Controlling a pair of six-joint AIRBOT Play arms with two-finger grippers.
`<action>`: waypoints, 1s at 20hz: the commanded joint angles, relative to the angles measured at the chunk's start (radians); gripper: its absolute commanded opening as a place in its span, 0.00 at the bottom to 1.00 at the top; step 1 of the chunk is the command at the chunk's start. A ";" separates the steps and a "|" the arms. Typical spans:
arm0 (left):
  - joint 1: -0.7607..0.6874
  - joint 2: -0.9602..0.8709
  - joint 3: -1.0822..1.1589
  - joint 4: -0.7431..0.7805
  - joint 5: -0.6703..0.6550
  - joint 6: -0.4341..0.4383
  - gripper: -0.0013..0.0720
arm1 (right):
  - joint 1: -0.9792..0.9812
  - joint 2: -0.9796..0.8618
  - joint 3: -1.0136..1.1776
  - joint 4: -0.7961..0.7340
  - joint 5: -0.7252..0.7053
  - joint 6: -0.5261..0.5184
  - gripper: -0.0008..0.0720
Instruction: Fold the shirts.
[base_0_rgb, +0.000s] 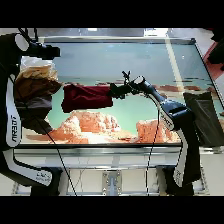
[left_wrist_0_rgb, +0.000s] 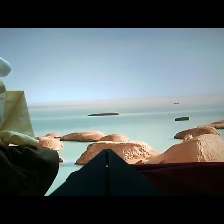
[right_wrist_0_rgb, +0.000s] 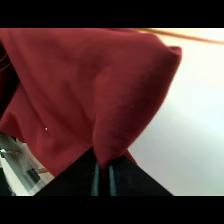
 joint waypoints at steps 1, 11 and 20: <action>0.000 0.000 0.000 0.002 -0.021 0.011 0.04 | -0.025 0.024 0.045 0.095 0.005 -0.065 0.04; 0.000 0.000 0.000 -0.105 -0.011 0.016 0.04 | -0.569 0.493 0.130 -0.531 0.293 0.131 0.04; -0.033 0.000 0.000 -0.269 0.012 0.015 0.04 | -1.148 0.615 0.024 -0.971 0.828 0.067 0.04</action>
